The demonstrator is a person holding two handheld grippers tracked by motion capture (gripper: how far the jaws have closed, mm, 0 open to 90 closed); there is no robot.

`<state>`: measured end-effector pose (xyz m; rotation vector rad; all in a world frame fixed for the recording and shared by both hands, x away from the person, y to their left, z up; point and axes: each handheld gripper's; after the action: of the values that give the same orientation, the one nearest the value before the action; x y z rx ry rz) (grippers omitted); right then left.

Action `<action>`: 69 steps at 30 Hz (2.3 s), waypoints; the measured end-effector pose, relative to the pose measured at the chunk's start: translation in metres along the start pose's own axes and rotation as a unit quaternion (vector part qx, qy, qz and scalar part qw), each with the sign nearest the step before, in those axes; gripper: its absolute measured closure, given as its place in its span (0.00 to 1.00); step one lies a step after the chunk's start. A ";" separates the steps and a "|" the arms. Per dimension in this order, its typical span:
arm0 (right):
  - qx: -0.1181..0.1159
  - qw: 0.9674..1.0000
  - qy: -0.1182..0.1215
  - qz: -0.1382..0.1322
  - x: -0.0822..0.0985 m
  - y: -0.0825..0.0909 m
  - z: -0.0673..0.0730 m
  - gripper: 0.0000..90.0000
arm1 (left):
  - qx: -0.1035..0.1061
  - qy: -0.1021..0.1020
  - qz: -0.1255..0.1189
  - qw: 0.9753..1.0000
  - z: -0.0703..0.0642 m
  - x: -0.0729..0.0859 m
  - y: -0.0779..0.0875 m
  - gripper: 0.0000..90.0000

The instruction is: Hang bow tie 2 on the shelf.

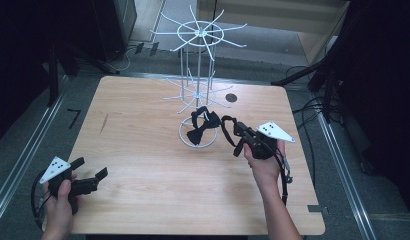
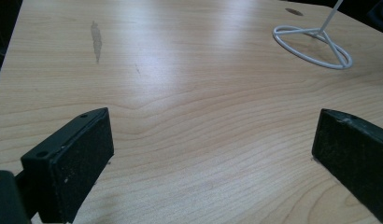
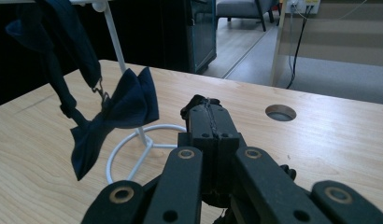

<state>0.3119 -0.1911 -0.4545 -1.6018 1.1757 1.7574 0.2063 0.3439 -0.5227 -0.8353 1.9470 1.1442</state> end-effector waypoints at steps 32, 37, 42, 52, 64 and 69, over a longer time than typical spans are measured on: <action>0.026 0.997 -0.038 -0.067 -0.037 0.022 0.002 1.00 | -0.001 -0.005 0.004 1.000 -0.001 0.000 -0.001 0.00; 0.032 0.996 -0.035 -0.080 -0.042 0.022 0.007 1.00 | -0.003 -0.010 0.004 1.000 -0.002 0.000 -0.001 0.00; 0.032 0.995 -0.039 -0.083 -0.044 0.022 0.010 1.00 | -0.004 -0.010 0.004 1.000 -0.002 0.000 -0.001 0.00; 0.029 0.995 -0.033 -0.091 -0.048 0.024 0.015 1.00 | -0.003 -0.005 0.002 1.000 -0.002 0.000 -0.001 0.00; 0.024 0.995 -0.029 -0.097 -0.052 0.024 0.020 1.00 | -0.003 -0.006 0.001 1.000 -0.002 0.000 0.000 0.00; 0.020 0.995 -0.024 -0.100 -0.054 0.025 0.023 1.00 | -0.003 -0.006 0.000 1.000 -0.002 0.000 0.000 0.00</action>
<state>0.2894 -0.1739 -0.3975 -1.5857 0.9859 1.6248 0.2059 0.3421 -0.5225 -0.8291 1.9342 1.1536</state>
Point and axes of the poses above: each handheld gripper's, and its own axes: y roughly backward along the jaws, x roughly out of its underside, z roughly to its left, and after that the axes turned 11 degrees about y, right-handed
